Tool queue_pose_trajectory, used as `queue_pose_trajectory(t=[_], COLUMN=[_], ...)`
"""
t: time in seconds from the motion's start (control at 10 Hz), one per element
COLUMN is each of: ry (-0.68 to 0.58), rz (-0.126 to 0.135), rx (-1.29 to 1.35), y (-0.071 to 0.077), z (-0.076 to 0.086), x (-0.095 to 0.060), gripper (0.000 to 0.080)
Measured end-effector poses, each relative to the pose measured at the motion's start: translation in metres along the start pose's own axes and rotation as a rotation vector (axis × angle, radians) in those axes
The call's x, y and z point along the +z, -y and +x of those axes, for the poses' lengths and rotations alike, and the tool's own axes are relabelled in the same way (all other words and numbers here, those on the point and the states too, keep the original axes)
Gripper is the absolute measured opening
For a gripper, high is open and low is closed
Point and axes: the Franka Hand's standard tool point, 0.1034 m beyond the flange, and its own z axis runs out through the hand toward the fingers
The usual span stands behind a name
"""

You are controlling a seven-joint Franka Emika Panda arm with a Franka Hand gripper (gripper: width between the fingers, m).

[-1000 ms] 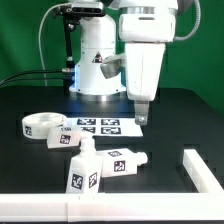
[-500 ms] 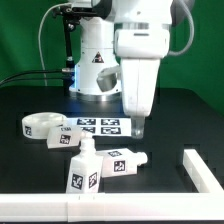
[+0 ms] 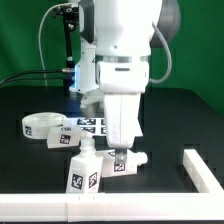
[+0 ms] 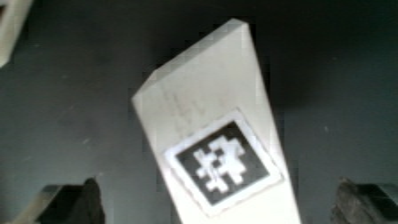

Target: Assemble stool

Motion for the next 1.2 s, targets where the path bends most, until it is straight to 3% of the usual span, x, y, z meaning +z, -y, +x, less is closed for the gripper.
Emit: queue_pose_trajectory(t=[0.2,0.5,0.7,0.8,1.0,1.1,1.2], ry=[0.0,0.0,0.0,0.0,0.029,0.025,0.028], rz=[0.016,0.013,0.014,0.012,0.017,-0.007,-0.011], rx=[0.006,0.008,0.008,0.009,-0.022,-0.041,-0.041], y=[0.003,0.002,0.002,0.002,0.014,0.025,0.031], z=[-0.003,-0.004,-0.004,-0.003,0.02,0.022,0.017], x=[0.01,0.009,0.009,0.008,-0.019,-0.032,-0.039], gripper=[0.0649,0.0649,0.0381,0.0321,0.0321,0.0321,0.0321])
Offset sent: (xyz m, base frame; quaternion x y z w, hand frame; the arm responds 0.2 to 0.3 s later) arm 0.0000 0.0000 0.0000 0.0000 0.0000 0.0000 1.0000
